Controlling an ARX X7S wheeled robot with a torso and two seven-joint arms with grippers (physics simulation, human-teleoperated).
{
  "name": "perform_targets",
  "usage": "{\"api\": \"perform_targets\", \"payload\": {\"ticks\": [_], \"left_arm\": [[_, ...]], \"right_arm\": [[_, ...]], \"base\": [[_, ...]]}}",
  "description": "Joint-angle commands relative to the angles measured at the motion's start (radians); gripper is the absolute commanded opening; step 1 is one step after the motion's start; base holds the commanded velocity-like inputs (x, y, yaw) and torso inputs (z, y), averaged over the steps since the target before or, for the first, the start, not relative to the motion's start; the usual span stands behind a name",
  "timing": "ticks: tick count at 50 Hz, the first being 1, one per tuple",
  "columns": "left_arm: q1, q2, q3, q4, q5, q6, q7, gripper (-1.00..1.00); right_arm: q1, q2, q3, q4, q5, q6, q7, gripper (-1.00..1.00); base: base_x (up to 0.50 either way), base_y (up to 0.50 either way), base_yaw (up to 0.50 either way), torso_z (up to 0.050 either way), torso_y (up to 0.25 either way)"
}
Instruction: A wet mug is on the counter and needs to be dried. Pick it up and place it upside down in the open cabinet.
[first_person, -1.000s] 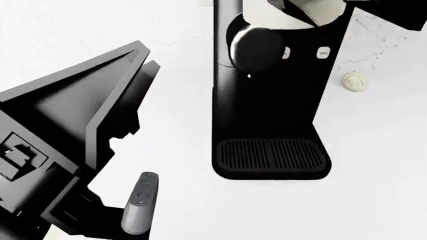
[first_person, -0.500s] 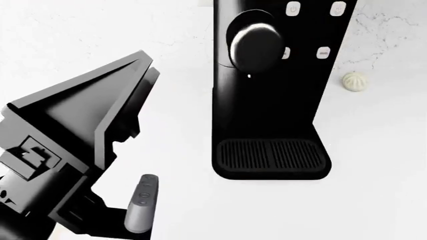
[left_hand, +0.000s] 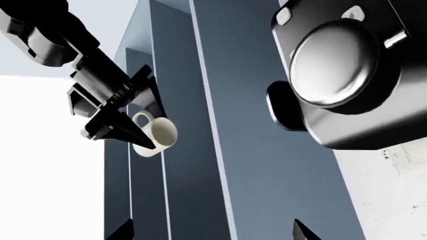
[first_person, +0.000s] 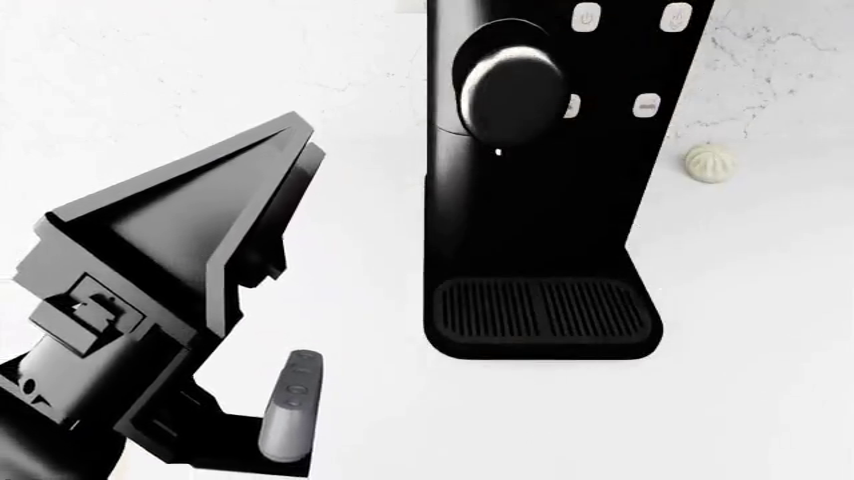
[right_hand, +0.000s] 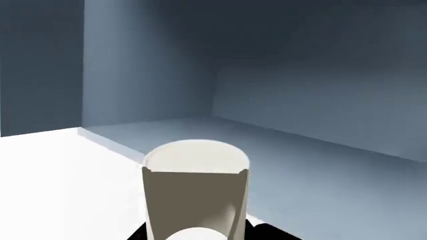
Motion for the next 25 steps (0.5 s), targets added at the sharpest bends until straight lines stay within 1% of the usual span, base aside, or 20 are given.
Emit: {"api": "perform_targets", "payload": {"ticks": [1,3,5,14,19,22,25], "left_arm": [[0.015,0.035,0.007,-0.024,0.006,-0.003,-0.015,1.0],[0.016,0.04,0.007,-0.025,0.007,-0.002,-0.015,1.0],[0.016,0.044,0.008,-0.027,0.008,-0.001,-0.017,1.0],[0.017,0.06,0.009,-0.039,0.01,0.004,-0.021,1.0],[0.02,0.062,0.009,-0.04,0.01,0.004,-0.024,1.0],[0.019,0.063,0.008,-0.041,0.009,0.005,-0.025,1.0],[0.022,0.064,0.007,-0.041,0.011,0.004,-0.025,1.0]], "right_arm": [[0.108,-0.08,-0.078,0.196,-0.205,-0.071,-0.085,-1.0],[0.122,-0.095,-0.084,0.231,-0.238,-0.084,-0.106,-1.0],[0.127,-0.119,-0.053,0.261,-0.308,-0.081,-0.136,-1.0],[0.128,-0.288,0.212,0.43,-0.895,-0.07,-0.353,-1.0],[0.128,-0.37,0.366,0.513,-1.205,-0.113,-0.457,-1.0],[0.128,-0.404,0.454,0.551,-1.357,-0.141,-0.494,-1.0],[0.128,-0.425,0.51,0.583,-1.446,-0.171,-0.509,-1.0]], "base": [[0.0,0.0,0.0,0.0,0.0],[0.0,0.0,0.0,0.0,0.0],[0.0,0.0,0.0,0.0,0.0],[0.0,0.0,0.0,0.0,0.001],[0.0,0.0,0.0,0.0,0.0],[0.0,0.0,0.0,0.0,0.0],[0.0,0.0,0.0,0.0,0.0]]}}
